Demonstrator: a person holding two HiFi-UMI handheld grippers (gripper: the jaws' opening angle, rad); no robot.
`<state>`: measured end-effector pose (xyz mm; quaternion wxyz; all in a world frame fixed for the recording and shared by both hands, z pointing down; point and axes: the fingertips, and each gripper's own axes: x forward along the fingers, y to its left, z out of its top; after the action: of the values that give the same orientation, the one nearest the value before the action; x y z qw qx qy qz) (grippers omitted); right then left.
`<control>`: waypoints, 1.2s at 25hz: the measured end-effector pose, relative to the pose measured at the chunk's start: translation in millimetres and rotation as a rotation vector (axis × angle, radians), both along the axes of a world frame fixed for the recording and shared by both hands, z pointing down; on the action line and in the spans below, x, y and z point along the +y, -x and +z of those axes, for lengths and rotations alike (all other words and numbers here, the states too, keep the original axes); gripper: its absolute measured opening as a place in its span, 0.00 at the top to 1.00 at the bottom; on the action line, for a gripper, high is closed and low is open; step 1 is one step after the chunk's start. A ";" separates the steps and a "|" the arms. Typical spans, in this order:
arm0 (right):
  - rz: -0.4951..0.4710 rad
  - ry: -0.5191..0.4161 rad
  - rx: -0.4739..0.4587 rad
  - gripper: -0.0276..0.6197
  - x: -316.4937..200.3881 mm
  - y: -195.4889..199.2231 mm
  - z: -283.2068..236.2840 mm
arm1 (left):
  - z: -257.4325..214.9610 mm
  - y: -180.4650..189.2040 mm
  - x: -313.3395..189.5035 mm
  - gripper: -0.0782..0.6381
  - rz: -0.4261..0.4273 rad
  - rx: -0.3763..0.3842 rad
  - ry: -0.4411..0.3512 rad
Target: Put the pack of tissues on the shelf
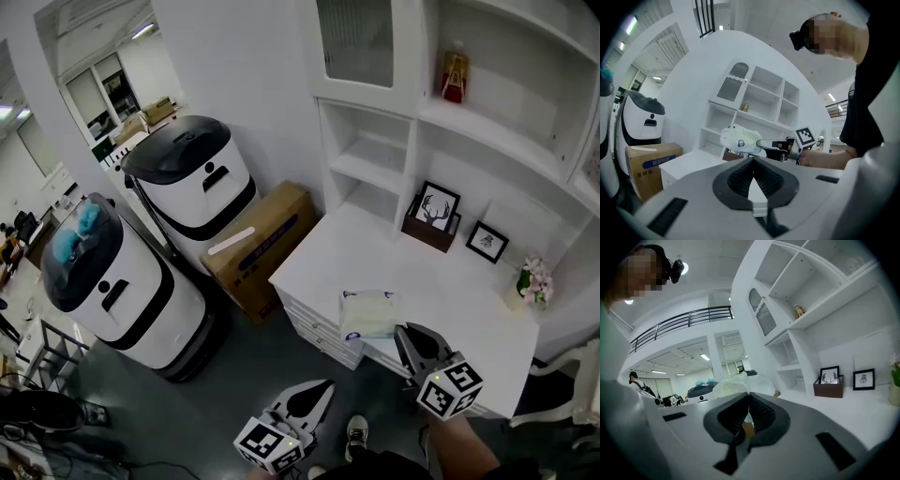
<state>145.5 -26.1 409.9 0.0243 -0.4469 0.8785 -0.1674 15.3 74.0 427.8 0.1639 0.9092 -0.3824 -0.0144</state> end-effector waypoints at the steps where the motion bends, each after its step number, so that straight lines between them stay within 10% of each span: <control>1: -0.003 -0.002 -0.003 0.95 -3.8 -1.5 -0.9 | -1.4 -2.1 -3.0 0.88 -0.003 -0.002 -0.002; 30: -0.027 -0.045 -0.054 0.95 -58.3 -26.5 -10.5 | -16.2 -32.6 -57.1 0.88 -0.014 -0.046 -0.035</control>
<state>172.0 -84.4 399.4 0.0556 -0.4298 0.8869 -0.1599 48.0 16.9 411.6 0.1392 0.9094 -0.3920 -0.0015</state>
